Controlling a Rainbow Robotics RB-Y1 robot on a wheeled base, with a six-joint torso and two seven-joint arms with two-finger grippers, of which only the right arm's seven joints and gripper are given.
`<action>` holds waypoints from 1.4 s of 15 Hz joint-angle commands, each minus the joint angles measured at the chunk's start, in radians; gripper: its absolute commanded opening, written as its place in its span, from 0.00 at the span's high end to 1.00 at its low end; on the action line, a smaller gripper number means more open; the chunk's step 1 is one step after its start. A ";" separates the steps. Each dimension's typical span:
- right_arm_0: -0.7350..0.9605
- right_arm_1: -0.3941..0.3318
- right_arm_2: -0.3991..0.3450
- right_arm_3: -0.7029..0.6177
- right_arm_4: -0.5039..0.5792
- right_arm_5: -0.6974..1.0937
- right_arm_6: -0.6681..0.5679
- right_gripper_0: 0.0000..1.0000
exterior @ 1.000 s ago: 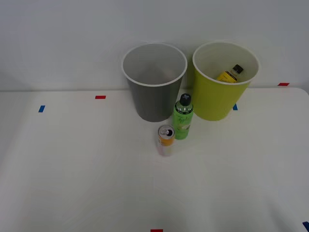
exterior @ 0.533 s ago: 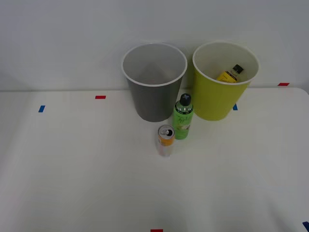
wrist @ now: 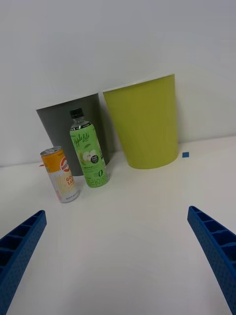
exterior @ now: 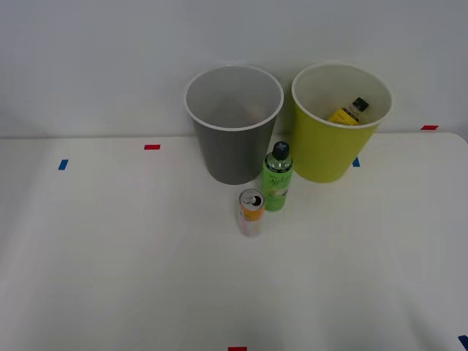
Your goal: Put cans in the gray bin, plastic bottles in the light green bin
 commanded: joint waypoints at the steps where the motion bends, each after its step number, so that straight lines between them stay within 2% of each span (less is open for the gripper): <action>1: 0.000 0.000 0.000 0.000 0.000 0.000 0.000 0.00; 21: 0.000 0.000 0.000 0.000 0.000 0.000 0.000 0.00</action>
